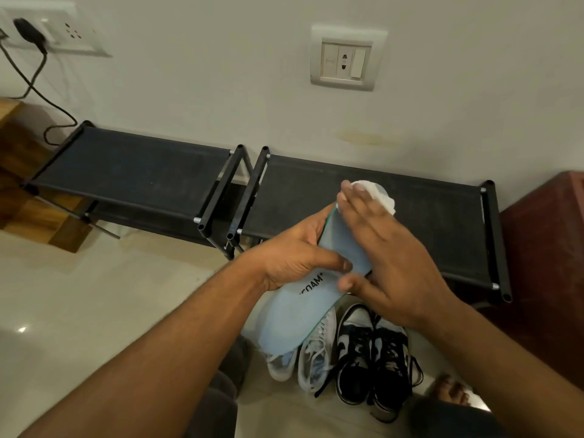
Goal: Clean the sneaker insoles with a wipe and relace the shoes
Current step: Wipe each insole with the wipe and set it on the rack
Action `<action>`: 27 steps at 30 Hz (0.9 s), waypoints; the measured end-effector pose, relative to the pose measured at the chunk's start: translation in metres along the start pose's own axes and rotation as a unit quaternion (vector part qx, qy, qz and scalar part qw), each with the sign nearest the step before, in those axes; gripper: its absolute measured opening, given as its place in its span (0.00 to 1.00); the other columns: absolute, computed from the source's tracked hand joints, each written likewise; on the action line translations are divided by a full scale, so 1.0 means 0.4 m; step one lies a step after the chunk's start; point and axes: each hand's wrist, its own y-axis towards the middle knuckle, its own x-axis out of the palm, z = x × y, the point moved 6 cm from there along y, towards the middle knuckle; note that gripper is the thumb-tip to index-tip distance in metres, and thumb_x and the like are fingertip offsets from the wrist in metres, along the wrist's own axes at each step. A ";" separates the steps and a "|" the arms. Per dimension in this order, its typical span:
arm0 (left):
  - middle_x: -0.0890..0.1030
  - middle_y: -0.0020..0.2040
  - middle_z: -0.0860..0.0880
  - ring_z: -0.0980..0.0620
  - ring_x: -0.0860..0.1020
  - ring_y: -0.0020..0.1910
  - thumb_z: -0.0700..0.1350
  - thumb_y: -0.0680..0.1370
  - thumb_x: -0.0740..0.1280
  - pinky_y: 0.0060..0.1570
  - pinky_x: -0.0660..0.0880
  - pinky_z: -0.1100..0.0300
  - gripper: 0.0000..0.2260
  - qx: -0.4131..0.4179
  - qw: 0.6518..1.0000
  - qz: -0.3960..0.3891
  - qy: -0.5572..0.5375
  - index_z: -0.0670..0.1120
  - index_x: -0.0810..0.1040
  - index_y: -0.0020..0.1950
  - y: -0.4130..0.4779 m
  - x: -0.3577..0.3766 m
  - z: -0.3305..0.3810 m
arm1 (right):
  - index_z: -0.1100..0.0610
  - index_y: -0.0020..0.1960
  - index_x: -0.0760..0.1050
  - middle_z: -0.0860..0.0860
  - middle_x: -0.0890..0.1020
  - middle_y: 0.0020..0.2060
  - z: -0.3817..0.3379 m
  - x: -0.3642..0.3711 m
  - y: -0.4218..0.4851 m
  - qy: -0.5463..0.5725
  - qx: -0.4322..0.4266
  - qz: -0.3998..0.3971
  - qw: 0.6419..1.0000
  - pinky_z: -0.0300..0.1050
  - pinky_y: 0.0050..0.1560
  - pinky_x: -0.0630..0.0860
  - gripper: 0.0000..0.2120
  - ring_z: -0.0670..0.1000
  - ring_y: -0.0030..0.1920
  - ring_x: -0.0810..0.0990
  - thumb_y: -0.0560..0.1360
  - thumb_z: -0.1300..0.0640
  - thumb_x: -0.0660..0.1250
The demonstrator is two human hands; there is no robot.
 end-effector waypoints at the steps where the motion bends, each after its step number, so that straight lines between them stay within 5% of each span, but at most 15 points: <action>1: 0.84 0.60 0.44 0.47 0.84 0.55 0.24 0.78 0.67 0.52 0.83 0.52 0.39 0.000 1.000 -0.002 0.005 0.55 0.65 0.82 0.002 0.001 -0.001 | 0.59 0.85 0.50 0.52 0.49 0.85 0.007 0.004 -0.001 -0.003 0.002 -0.002 1.000 0.59 0.81 0.59 0.48 0.51 0.84 0.48 0.79 0.25 0.45; 4: 0.83 0.63 0.43 0.45 0.84 0.58 0.24 0.78 0.68 0.53 0.82 0.51 0.40 -0.007 1.000 -0.004 0.005 0.54 0.63 0.83 0.005 0.008 -0.006 | 0.57 0.85 0.49 0.49 0.50 0.85 0.051 -0.019 0.002 0.039 0.077 0.026 0.996 0.58 0.80 0.62 0.46 0.47 0.84 0.49 0.79 0.25 0.45; 9: 0.83 0.62 0.43 0.45 0.83 0.58 0.25 0.78 0.68 0.55 0.82 0.50 0.39 0.000 1.000 0.009 0.002 0.53 0.64 0.83 0.002 -0.005 -0.002 | 0.59 0.84 0.53 0.52 0.54 0.84 -0.001 -0.010 -0.005 0.043 -0.009 0.013 0.999 0.57 0.81 0.61 0.37 0.51 0.84 0.52 0.84 0.36 0.53; 12: 0.81 0.64 0.36 0.36 0.83 0.59 0.24 0.79 0.66 0.60 0.81 0.42 0.39 -0.002 1.000 0.000 -0.003 0.54 0.62 0.84 0.005 0.005 -0.002 | 0.59 0.81 0.65 0.51 0.66 0.81 0.036 -0.049 -0.002 0.098 0.033 0.133 0.986 0.48 0.76 0.70 0.24 0.48 0.80 0.65 0.86 0.55 0.63; 15: 0.79 0.69 0.35 0.28 0.81 0.63 0.24 0.80 0.66 0.63 0.78 0.38 0.42 -0.009 1.000 -0.012 -0.007 0.57 0.59 0.85 0.008 0.010 -0.009 | 0.62 0.74 0.75 0.53 0.75 0.74 0.061 -0.071 -0.012 0.164 0.081 0.240 0.953 0.47 0.68 0.77 0.21 0.48 0.73 0.75 0.81 0.67 0.69; 20: 0.79 0.72 0.38 0.33 0.81 0.64 0.27 0.78 0.69 0.64 0.79 0.37 0.44 -0.018 1.000 -0.002 0.019 0.59 0.58 0.86 0.009 0.009 -0.011 | 0.57 0.70 0.79 0.50 0.81 0.64 0.109 -0.080 -0.022 0.173 0.155 0.270 0.934 0.40 0.59 0.80 0.23 0.46 0.62 0.81 0.77 0.64 0.76; 27: 0.78 0.72 0.36 0.31 0.81 0.64 0.25 0.79 0.67 0.65 0.77 0.35 0.43 -0.016 1.000 -0.002 0.005 0.59 0.59 0.85 0.013 0.012 -0.012 | 0.53 0.60 0.86 0.48 0.83 0.57 0.106 -0.092 -0.027 0.075 0.148 0.282 0.945 0.51 0.60 0.79 0.11 0.51 0.58 0.81 0.78 0.58 0.76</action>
